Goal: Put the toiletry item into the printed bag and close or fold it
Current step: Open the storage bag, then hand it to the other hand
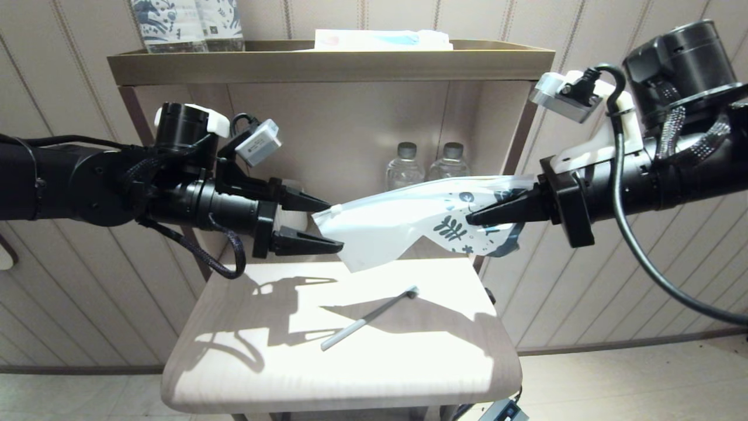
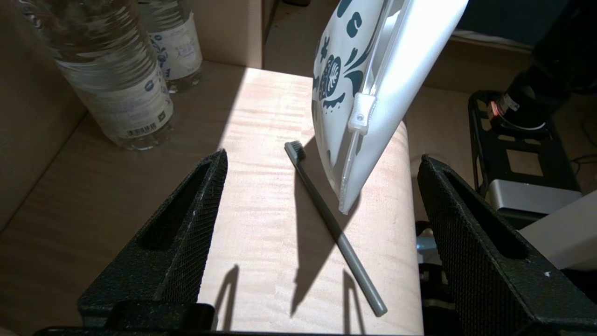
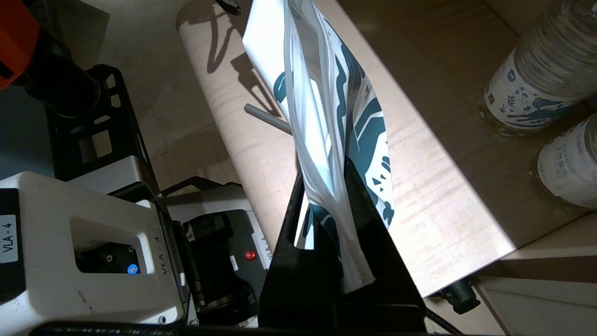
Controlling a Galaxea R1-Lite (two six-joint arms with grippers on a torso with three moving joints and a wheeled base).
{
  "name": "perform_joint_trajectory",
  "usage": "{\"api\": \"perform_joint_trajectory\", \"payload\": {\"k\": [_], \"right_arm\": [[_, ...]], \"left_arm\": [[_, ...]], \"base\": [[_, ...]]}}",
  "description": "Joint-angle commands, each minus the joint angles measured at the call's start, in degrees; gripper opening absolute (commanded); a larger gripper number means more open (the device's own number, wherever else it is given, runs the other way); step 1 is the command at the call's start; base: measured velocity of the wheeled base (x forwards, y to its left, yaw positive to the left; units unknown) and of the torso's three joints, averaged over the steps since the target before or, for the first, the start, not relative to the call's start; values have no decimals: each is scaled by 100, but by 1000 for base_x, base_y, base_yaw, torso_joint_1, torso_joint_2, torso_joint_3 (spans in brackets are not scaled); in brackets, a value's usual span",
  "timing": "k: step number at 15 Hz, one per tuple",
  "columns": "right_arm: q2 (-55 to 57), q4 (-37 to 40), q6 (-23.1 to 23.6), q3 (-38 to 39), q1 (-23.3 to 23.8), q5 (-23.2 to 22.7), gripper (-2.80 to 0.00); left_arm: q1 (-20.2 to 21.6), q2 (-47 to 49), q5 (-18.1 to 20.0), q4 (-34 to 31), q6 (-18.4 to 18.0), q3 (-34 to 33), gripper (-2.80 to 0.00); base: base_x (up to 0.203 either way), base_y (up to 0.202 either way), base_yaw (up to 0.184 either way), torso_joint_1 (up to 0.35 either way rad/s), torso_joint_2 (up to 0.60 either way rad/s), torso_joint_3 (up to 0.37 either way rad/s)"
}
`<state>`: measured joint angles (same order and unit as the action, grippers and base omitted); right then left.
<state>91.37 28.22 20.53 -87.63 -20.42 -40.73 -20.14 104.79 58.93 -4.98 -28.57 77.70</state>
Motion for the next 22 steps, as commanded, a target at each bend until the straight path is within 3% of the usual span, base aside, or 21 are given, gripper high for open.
{"api": "perform_joint_trajectory", "payload": {"k": [1,12,13,22], "right_arm": [[48,8,13,-35,-56,-80,-280],[197,-92,-23,-98,-225,-225,-280],[197,-88,-23,-106,-234,-225,-280],[206,-88,-23,-88,-261,-225,-280]], "left_arm": [[-8,15,31,-3,-17,-10,0],[-113,68,31,-7,-39,-36,0],[-113,61,31,-3,-58,-78,-280],[-131,59,40,6,-60,-124,-280]], "base": [[0,0,0,0,0,0],[0,0,0,0,0,0],[0,0,0,0,0,0],[0,0,0,0,0,0]]}}
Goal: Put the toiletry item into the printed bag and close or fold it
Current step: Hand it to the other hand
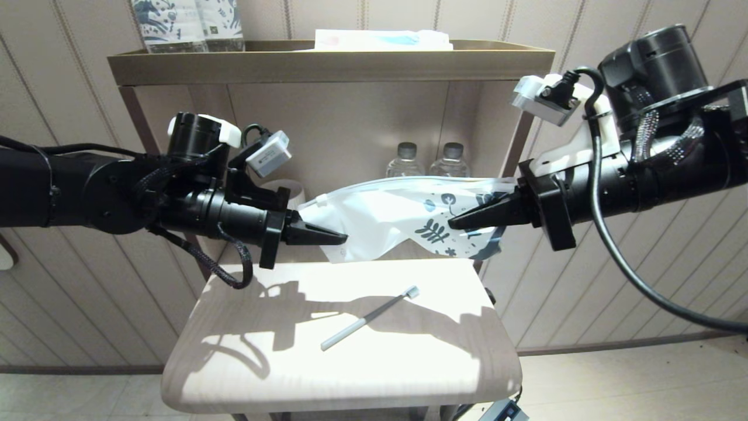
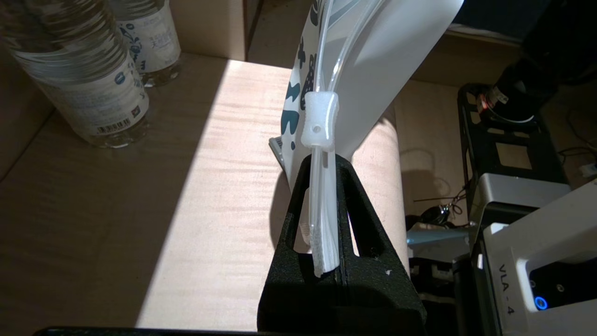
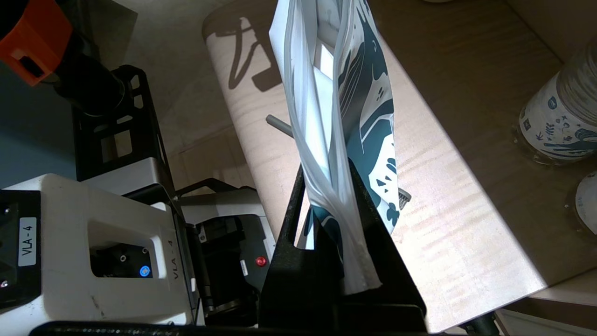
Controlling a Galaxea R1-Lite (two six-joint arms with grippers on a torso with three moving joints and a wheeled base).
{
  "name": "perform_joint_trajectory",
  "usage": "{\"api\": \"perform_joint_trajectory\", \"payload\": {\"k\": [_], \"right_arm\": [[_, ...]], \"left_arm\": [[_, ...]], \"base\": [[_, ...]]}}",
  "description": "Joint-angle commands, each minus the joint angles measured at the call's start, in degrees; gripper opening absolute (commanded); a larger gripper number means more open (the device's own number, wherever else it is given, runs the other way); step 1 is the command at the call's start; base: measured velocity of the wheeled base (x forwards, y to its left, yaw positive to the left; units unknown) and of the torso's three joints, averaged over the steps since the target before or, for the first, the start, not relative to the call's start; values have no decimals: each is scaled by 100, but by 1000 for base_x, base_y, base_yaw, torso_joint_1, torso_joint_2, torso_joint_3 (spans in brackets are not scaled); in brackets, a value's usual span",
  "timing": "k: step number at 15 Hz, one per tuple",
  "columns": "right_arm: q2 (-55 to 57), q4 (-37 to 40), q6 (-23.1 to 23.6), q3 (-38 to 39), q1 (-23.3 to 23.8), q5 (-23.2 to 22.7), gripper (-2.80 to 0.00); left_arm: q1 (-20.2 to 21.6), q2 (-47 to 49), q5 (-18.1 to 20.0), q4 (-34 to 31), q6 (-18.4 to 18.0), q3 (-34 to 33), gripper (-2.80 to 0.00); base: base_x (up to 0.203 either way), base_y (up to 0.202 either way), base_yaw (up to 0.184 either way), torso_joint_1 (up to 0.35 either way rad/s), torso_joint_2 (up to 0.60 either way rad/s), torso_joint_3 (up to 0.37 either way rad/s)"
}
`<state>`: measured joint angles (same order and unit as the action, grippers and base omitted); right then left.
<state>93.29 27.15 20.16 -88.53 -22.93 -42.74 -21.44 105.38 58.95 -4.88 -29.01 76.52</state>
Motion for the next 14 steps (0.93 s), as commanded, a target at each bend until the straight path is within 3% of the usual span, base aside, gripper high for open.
{"api": "perform_joint_trajectory", "payload": {"k": [1,9,14], "right_arm": [[22,15,15,2,-43,-24,-280],[508,10,10,-96,-496,-7,-280],[888,14,-56,-420,-528,2,-280]], "left_arm": [[4,1,37,-5,-17,-6,-280],[0,-8,108,-5,-34,-36,-280],[-35,-8,99,-5,-112,-76,-280]], "base": [[0,0,0,0,0,0],[0,0,0,0,0,0],[0,0,0,0,0,0]]}}
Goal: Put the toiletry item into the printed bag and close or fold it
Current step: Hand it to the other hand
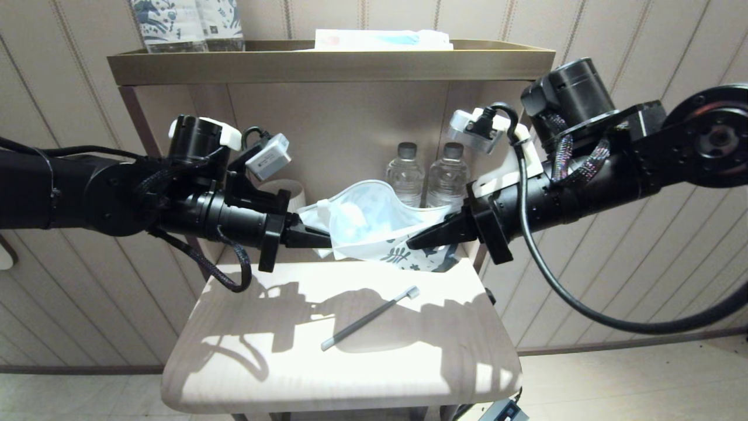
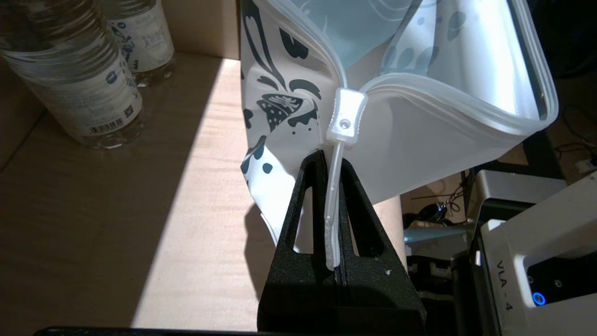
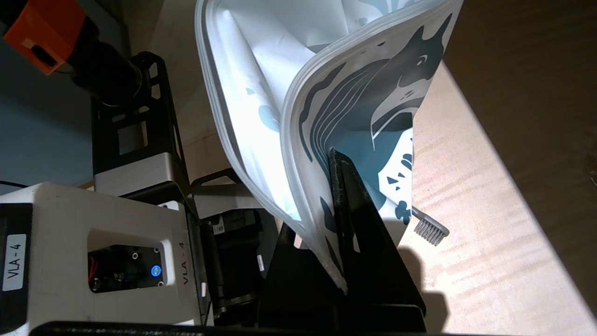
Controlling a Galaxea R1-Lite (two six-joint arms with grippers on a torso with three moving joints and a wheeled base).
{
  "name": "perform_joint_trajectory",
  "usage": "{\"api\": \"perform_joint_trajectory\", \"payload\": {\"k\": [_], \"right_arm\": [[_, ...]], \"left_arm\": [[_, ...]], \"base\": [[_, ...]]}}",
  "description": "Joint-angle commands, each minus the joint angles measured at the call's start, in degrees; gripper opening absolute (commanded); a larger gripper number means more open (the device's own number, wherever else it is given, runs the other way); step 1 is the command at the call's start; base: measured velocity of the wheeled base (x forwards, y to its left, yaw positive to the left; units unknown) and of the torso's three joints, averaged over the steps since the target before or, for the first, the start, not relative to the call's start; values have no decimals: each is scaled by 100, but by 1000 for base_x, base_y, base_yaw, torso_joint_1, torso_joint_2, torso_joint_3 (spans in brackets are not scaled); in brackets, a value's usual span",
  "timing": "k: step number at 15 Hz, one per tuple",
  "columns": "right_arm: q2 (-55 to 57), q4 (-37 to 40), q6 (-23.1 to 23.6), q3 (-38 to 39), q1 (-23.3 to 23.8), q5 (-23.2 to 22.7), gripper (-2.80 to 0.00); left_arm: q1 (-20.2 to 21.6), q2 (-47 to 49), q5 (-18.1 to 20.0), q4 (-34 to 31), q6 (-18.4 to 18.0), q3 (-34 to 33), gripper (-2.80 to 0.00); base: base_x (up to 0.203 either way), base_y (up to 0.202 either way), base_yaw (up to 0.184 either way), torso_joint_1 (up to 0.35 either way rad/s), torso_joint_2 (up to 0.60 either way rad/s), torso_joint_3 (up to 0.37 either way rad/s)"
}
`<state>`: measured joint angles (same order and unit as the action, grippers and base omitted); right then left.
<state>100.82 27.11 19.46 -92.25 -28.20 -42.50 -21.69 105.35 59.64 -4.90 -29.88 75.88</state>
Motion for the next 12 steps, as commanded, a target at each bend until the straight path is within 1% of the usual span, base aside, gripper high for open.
{"api": "perform_joint_trajectory", "payload": {"k": [1,7,8,11,12], "right_arm": [[109,22,14,-41,10,-22,-280],[-203,40,5,128,86,-13,-280],[-230,38,5,156,85,-22,-280],[-238,31,8,207,69,-16,-280],[-238,31,6,207,69,-13,-280]], "left_arm": [[-11,-6,31,-2,-18,3,-280],[-19,-15,-40,-3,35,40,-280],[-19,-22,-31,-2,2,7,0],[-19,-23,-9,-28,48,37,0],[-19,-15,13,-20,9,13,0]], "base": [[0,0,0,0,0,0],[0,0,0,0,0,0],[0,0,0,0,0,0],[0,0,0,0,0,0],[0,0,0,0,0,0]]}}
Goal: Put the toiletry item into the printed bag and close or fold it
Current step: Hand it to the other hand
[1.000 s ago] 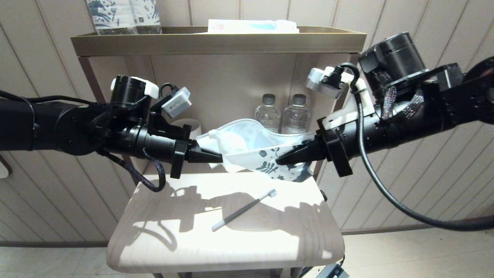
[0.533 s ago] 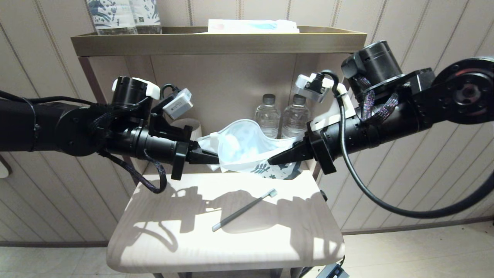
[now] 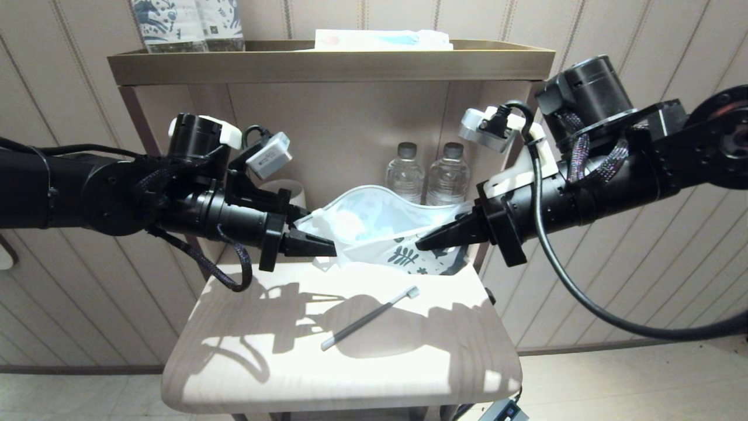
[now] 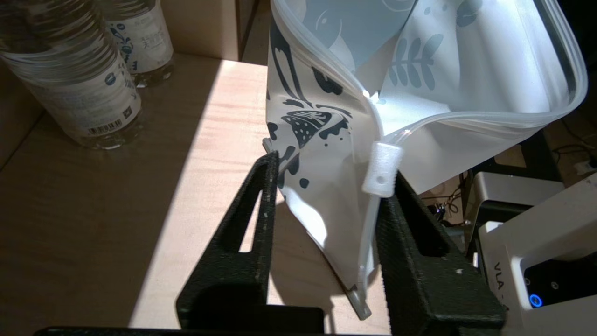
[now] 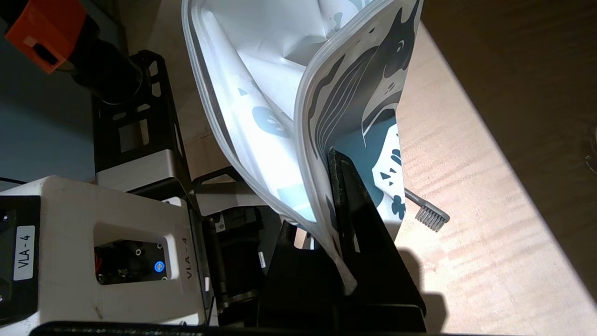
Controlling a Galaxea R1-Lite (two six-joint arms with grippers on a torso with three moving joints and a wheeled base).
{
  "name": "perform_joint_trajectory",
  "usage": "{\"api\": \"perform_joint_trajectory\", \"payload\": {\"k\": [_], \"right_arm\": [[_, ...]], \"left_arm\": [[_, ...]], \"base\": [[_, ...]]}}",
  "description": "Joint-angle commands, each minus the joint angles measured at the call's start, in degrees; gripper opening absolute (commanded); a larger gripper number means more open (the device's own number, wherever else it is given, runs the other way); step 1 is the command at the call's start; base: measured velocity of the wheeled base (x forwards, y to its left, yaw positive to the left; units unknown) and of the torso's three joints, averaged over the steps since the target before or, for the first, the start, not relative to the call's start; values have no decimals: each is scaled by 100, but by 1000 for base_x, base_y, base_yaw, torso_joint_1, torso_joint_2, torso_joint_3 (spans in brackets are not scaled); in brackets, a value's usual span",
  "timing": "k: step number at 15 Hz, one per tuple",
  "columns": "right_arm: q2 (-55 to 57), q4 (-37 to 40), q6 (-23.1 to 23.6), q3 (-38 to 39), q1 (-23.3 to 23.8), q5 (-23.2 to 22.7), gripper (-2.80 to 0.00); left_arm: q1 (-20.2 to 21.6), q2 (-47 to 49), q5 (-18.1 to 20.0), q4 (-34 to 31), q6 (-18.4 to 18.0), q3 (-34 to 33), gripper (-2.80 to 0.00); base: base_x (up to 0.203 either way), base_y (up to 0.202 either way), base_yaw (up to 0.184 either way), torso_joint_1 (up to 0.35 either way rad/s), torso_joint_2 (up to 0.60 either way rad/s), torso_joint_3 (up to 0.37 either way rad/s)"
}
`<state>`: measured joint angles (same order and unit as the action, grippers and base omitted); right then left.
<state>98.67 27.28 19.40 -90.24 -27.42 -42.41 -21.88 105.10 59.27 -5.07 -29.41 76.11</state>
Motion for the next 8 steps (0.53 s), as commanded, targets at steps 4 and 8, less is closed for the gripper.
{"api": "perform_joint_trajectory", "payload": {"k": [4,8], "right_arm": [[-23,14,20,15,-9,-30,-280],[-32,5,29,-20,-1,-22,-280]], "left_arm": [[0,116,239,15,-56,6,0],[9,195,367,15,-83,-26,0]], "base": [[0,0,0,0,0,0],[0,0,0,0,0,0]]}}
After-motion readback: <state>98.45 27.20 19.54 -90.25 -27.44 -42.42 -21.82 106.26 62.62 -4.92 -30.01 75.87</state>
